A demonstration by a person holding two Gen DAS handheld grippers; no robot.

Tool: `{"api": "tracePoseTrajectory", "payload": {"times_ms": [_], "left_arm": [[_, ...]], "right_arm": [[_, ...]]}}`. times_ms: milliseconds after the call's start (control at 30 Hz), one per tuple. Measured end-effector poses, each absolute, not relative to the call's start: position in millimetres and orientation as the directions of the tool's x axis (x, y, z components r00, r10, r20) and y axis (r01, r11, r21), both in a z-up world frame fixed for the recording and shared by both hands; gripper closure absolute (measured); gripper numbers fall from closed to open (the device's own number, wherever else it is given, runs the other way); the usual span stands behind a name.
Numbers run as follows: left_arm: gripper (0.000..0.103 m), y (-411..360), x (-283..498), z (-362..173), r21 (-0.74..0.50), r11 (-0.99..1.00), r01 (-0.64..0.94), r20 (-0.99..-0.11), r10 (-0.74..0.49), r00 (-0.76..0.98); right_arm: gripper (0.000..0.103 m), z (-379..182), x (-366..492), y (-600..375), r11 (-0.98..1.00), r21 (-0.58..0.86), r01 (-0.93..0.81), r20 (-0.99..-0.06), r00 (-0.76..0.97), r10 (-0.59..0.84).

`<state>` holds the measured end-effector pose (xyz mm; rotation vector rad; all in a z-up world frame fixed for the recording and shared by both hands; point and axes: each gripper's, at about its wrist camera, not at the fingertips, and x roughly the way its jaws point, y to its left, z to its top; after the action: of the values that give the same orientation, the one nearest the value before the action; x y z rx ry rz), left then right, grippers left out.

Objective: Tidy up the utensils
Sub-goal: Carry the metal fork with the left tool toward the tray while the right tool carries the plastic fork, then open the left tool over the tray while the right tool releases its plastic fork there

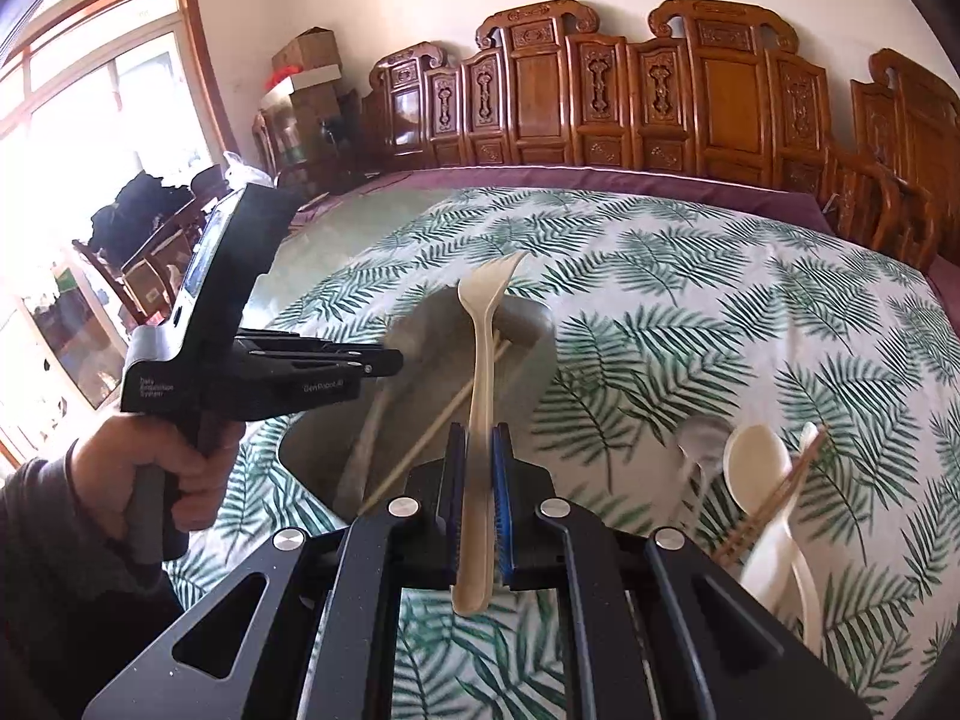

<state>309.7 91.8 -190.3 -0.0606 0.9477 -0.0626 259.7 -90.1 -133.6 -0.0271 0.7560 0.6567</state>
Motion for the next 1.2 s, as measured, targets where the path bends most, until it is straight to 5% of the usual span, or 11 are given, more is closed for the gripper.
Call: {"api": "tracePoseTrajectory", "payload": {"times_ms": [200, 733, 933, 1200], "left_arm": [[0.093, 94.2, 307.9, -185.3, -0.102, 0.994, 0.038, -0.802, -0.104, 0.589], [0.036, 142.0, 286.8, -152.6, -0.102, 0.992, -0.071, -0.731, -0.027, 0.682], [0.02, 141.9, 282.8, -147.4, -0.099, 0.993, -0.064, -0.718, -0.027, 0.695], [0.013, 115.8, 278.9, -141.7, -0.071, 0.997, -0.02, -0.697, -0.035, 0.716]], "right_arm": [[0.093, -136.6, 272.9, -71.0, 0.798, 0.216, -0.563, -0.649, 0.528, 0.548], [0.091, -171.2, 313.4, -13.3, 0.775, 0.358, -0.521, -0.664, 0.442, 0.603], [0.09, -171.2, 315.6, -21.3, 0.773, 0.354, -0.527, -0.66, 0.444, 0.606], [0.09, -145.5, 299.8, -82.3, 0.801, 0.293, -0.522, -0.636, 0.52, 0.571]]}}
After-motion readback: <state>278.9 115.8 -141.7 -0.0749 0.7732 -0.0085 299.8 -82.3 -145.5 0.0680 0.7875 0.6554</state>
